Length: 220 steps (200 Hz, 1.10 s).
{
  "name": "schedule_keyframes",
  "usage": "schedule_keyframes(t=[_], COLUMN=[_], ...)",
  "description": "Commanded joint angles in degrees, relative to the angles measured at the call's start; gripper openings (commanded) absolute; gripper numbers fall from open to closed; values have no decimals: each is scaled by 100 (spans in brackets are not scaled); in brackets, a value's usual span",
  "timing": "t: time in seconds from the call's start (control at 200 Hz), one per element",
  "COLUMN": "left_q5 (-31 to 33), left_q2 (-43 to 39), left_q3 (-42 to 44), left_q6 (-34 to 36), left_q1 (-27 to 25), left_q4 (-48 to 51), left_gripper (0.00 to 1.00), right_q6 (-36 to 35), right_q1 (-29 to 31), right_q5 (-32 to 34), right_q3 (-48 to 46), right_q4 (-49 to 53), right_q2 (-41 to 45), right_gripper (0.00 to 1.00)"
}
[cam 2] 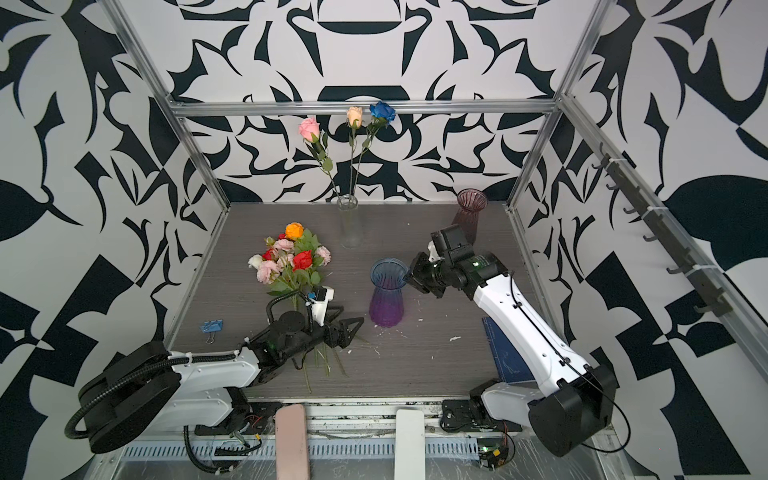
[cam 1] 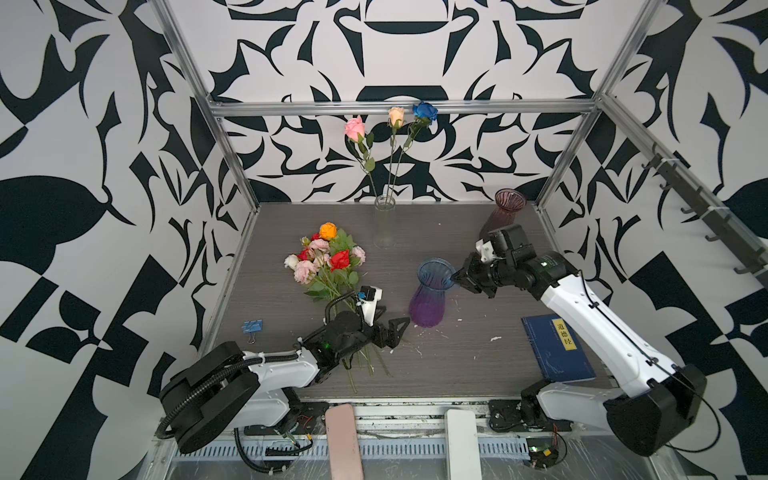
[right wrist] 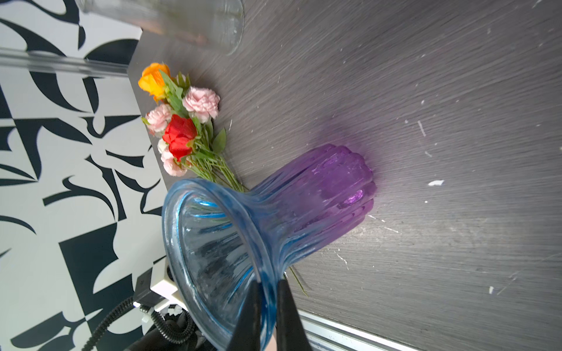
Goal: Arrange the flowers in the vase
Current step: 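Carry the blue-purple vase toward the robot and set it down with the right gripper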
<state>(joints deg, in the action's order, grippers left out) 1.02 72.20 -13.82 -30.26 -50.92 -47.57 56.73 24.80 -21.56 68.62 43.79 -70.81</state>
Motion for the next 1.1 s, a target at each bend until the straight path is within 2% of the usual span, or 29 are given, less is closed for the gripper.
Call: schedule_keyframes(t=[0.0, 0.3, 0.47, 0.7, 0.78, 0.89, 1.095], left_q5=[-49, -31, -31, -23, -23, -7, 21], left_q2=[35, 39, 39, 35, 39, 13, 13], left_q3=[-103, -87, -85, -69, -68, -50, -49], left_q6=[-72, -77, -86, -102, -97, -107, -103], left_q1=[-15, -15, -15, -15, -10, -15, -15], left_q4=[-33, -26, -15, -16, -16, -15, -31], left_gripper=[99, 99, 99, 99, 100, 100, 99], right_q6=[207, 362, 417, 383, 328, 128, -61], right_q1=[230, 474, 478, 480, 473, 448, 221], right_q5=[-13, 248, 214, 240, 434, 896, 1343], right_q3=[443, 412, 345, 405, 444, 660, 631], right_q4=[-565, -622, -688, -722, -666, -337, -178], right_q2=[225, 352, 414, 474, 558, 664, 947], right_gripper=[2, 4, 17, 28, 37, 43, 42])
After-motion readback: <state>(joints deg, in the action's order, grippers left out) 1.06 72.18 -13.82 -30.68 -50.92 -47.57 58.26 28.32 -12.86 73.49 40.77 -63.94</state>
